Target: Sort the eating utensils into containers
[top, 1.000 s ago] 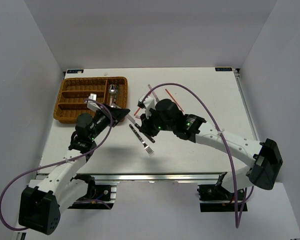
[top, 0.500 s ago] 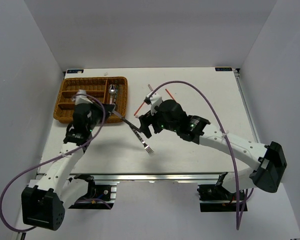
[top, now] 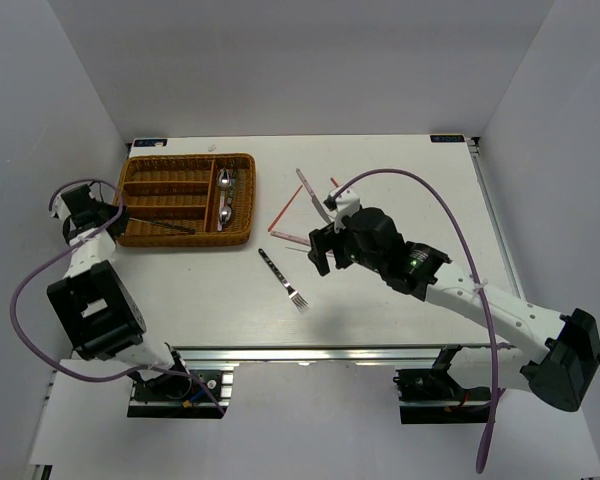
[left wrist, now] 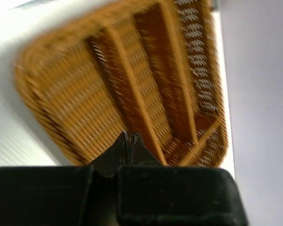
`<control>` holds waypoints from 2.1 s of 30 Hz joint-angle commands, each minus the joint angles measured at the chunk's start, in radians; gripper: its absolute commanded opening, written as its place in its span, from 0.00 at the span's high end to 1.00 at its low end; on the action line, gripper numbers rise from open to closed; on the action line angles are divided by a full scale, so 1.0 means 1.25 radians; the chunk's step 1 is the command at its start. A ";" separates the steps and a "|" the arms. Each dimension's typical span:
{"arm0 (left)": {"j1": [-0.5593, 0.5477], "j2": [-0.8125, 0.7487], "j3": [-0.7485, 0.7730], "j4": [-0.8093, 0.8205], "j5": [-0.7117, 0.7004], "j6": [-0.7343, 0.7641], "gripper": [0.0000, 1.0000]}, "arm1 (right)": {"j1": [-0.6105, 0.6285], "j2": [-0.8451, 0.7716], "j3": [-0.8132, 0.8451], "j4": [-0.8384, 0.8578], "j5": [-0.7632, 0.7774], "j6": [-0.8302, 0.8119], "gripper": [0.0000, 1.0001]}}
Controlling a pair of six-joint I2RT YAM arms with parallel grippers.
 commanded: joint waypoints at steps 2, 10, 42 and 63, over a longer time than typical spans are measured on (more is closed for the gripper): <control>0.054 0.035 0.034 0.027 0.085 -0.017 1.00 | -0.024 -0.024 -0.020 0.016 0.001 -0.016 0.11; 0.061 0.133 0.053 0.122 0.154 -0.088 1.00 | -0.052 -0.007 -0.032 0.027 -0.028 -0.025 0.11; -0.107 -0.116 0.222 -0.217 -0.024 0.223 0.02 | -0.155 0.154 0.056 -0.034 -0.133 -0.062 0.11; -0.294 -0.583 -0.255 -0.141 -0.021 0.380 0.02 | -0.238 0.768 0.660 -0.022 -0.026 -0.120 0.33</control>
